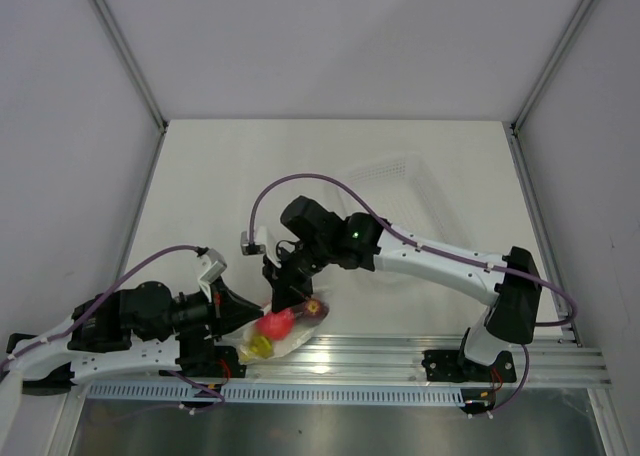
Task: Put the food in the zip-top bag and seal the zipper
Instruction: Zip the zipper food storage bag at the center of the board.
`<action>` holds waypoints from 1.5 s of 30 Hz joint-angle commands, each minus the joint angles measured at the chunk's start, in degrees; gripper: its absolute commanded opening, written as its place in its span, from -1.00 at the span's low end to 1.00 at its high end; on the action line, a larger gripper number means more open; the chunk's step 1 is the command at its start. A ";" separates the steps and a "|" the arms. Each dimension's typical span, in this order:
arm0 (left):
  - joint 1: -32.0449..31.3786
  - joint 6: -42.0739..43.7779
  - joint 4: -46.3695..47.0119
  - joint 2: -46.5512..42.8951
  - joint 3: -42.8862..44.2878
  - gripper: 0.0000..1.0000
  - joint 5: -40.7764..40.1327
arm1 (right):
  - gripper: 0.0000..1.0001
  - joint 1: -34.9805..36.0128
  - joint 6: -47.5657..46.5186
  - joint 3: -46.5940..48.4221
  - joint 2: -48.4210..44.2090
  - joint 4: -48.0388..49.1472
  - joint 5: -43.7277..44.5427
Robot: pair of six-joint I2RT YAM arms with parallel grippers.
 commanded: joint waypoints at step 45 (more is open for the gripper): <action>-0.14 -12.11 -15.13 -9.79 8.18 -0.80 -11.34 | -1.00 -6.78 11.51 -15.00 -13.62 12.50 16.19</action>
